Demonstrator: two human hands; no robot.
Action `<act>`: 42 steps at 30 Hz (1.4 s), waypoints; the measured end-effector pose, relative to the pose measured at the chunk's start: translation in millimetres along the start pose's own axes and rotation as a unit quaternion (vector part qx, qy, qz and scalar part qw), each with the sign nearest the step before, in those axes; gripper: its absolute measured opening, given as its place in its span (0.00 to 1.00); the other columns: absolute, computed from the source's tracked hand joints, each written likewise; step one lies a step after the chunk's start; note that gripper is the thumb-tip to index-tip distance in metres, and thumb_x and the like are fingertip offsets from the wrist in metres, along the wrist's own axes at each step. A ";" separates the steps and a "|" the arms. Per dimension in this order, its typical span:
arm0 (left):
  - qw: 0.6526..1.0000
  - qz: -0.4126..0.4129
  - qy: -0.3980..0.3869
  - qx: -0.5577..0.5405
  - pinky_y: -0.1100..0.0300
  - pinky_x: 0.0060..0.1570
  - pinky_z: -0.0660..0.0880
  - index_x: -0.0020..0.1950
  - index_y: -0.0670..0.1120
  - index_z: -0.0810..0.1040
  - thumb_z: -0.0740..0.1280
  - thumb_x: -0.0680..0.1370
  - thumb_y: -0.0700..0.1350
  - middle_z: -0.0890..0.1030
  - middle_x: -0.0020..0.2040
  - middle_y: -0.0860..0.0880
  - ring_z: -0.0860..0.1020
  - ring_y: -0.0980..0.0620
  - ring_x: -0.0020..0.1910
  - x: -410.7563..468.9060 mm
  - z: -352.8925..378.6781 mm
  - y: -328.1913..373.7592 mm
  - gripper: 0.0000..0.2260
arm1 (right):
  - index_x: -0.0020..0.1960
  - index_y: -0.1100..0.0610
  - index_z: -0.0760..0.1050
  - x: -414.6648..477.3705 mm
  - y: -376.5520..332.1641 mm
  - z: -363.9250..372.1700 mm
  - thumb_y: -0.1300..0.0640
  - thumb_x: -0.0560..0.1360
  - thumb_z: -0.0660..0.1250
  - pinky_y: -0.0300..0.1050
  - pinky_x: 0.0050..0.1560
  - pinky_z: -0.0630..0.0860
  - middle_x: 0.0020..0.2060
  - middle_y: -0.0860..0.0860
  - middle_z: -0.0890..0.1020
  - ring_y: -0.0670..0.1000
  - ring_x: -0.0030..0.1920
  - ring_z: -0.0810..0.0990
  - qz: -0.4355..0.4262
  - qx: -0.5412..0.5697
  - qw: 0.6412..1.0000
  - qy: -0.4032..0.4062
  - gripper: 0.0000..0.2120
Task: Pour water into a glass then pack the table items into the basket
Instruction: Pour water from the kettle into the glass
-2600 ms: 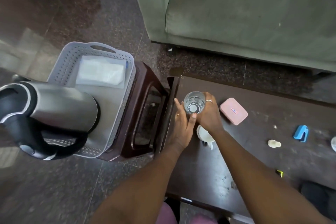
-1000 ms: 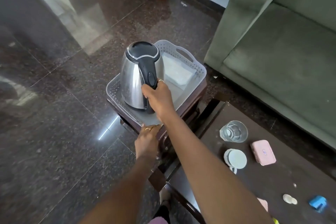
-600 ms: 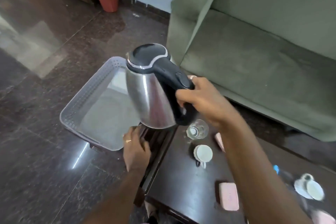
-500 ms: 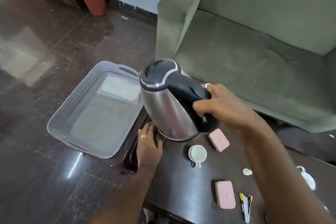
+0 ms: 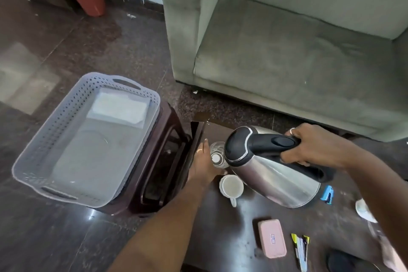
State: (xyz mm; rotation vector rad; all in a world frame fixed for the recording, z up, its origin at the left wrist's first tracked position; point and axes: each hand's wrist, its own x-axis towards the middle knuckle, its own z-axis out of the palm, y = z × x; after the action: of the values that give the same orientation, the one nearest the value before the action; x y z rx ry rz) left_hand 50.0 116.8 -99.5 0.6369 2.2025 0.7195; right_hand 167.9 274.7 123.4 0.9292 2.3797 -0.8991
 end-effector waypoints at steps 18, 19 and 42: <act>0.993 -0.013 0.070 -0.091 0.61 0.67 0.63 0.71 0.47 0.65 0.80 0.61 0.44 0.71 0.70 0.47 0.68 0.50 0.69 7.1 27.8 -13.9 0.41 | 0.30 0.57 0.74 56.0 -14.9 18.7 0.38 0.46 0.63 0.39 0.27 0.68 0.14 0.47 0.75 0.48 0.17 0.74 0.019 -0.157 0.987 -0.029 0.24; 0.993 -0.015 0.070 -0.093 0.61 0.67 0.63 0.71 0.47 0.65 0.80 0.61 0.44 0.71 0.70 0.48 0.68 0.50 0.69 7.0 27.4 -14.0 0.42 | 0.30 0.57 0.74 57.2 -16.0 19.1 0.38 0.46 0.63 0.40 0.27 0.69 0.14 0.48 0.75 0.47 0.16 0.73 0.017 -0.159 0.987 -0.032 0.24; 0.992 -0.010 0.074 -0.103 0.60 0.68 0.63 0.71 0.46 0.64 0.80 0.61 0.42 0.71 0.69 0.47 0.68 0.50 0.68 4.4 26.4 -12.5 0.42 | 0.31 0.58 0.72 52.1 -5.1 21.6 0.50 0.58 0.70 0.41 0.30 0.71 0.18 0.51 0.75 0.51 0.19 0.72 0.047 -0.122 0.989 -0.071 0.12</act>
State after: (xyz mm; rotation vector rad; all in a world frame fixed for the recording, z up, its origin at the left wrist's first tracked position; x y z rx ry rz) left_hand 64.5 118.5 -125.2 0.4701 2.2273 0.9965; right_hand 132.0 279.4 79.9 0.8423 2.2429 -0.6002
